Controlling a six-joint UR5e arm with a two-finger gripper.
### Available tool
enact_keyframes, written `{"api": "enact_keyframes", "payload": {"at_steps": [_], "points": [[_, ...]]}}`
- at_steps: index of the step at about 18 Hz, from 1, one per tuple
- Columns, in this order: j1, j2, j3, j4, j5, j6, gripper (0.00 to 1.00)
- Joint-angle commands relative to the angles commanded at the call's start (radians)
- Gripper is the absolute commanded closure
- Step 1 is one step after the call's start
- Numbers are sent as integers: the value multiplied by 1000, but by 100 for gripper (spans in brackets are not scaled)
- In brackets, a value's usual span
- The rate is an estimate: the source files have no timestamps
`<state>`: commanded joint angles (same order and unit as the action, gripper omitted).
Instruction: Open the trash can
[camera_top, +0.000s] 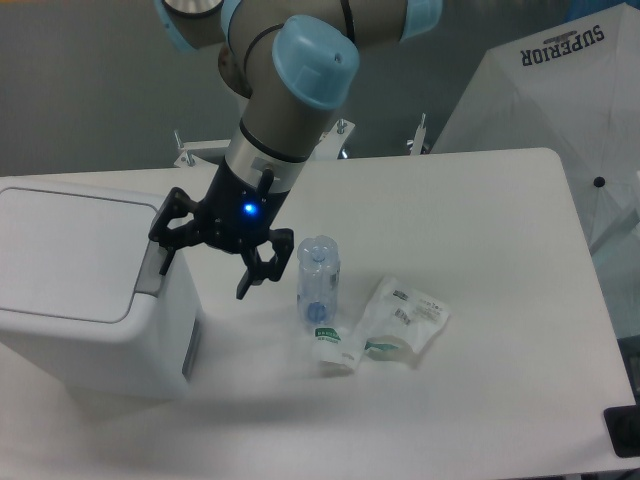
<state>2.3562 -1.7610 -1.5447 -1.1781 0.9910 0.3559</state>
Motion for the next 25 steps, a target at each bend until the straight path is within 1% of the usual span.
{"api": "enact_keyframes", "payload": {"at_steps": [7, 10, 12, 15, 18, 20, 22, 25], "points": [[-3, -2, 8, 0, 0, -3, 0], [0, -6, 49, 0, -6, 2, 0], [11, -5, 77, 12, -5, 8, 0], [50, -5, 103, 63, -5, 9, 0], [67, -8, 109, 161, 0, 18, 0], [93, -15, 109, 210, 0, 40, 0], [119, -31, 109, 224, 8, 81, 0], [175, -49, 87, 222, 38, 162, 0]]}}
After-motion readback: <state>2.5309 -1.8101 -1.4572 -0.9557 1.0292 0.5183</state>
